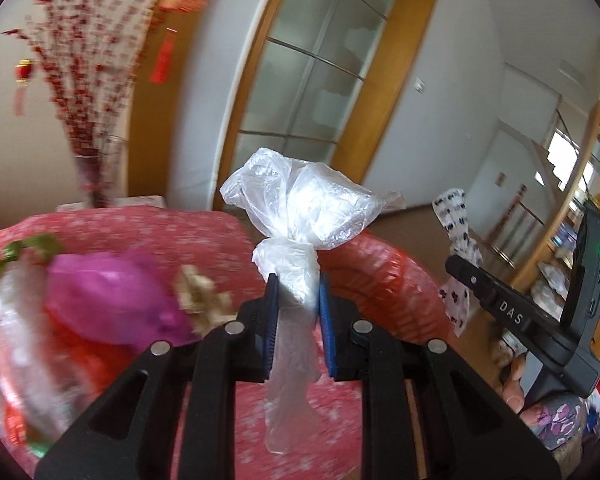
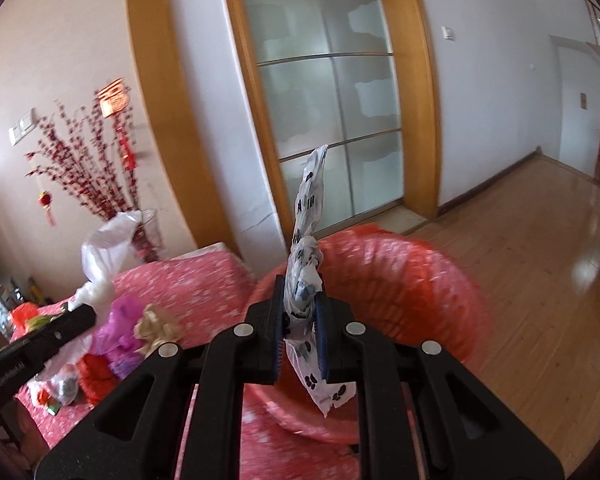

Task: Collect trash
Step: 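Carry both items over the red basket and open both tools to drop them, then move both open tools back over the trash pile on the table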

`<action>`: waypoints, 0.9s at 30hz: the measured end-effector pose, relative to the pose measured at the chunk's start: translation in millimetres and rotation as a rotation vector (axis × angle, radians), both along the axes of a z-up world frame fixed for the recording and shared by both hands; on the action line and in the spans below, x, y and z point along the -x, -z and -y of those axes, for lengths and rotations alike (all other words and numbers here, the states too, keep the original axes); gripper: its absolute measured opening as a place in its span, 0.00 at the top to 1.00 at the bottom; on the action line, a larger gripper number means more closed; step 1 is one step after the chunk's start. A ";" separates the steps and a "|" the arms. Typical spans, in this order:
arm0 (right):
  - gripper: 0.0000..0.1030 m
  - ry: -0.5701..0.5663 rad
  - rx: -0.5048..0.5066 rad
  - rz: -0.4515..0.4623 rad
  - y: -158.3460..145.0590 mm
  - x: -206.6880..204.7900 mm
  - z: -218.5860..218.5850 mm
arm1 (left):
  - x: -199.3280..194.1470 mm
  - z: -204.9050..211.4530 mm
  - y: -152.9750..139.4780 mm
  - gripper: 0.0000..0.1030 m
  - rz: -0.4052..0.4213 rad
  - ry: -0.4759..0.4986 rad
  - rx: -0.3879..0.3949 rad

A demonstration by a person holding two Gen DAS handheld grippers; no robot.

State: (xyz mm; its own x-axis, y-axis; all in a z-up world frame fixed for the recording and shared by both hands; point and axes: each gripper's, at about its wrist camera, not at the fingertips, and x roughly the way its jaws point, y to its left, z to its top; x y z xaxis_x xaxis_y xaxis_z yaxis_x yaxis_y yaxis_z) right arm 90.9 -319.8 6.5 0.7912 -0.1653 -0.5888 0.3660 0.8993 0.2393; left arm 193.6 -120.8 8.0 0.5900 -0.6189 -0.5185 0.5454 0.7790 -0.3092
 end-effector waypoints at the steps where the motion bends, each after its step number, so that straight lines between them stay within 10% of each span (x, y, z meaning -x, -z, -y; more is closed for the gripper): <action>1: 0.87 0.009 -0.003 -0.003 1.7 -0.1 5.4 | -0.6 10.4 2.7 0.81 -0.005 0.020 -0.003; 19: 0.86 0.083 -0.081 -0.005 16.8 -15.9 59.7 | -39.1 104.1 31.5 0.77 -0.109 0.157 -0.012; 27: 0.65 0.131 -0.112 -0.015 26.1 -8.1 72.9 | -44.5 107.1 47.2 0.62 -0.155 0.118 -0.037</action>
State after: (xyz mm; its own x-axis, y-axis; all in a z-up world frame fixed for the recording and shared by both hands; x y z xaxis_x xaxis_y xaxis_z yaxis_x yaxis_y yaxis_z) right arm 99.0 -392.7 -19.6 0.7581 -0.1993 -0.6209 0.4825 0.8119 0.3285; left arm 238.1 -227.9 -39.1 0.4256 -0.6578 -0.6215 0.5820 0.7248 -0.3687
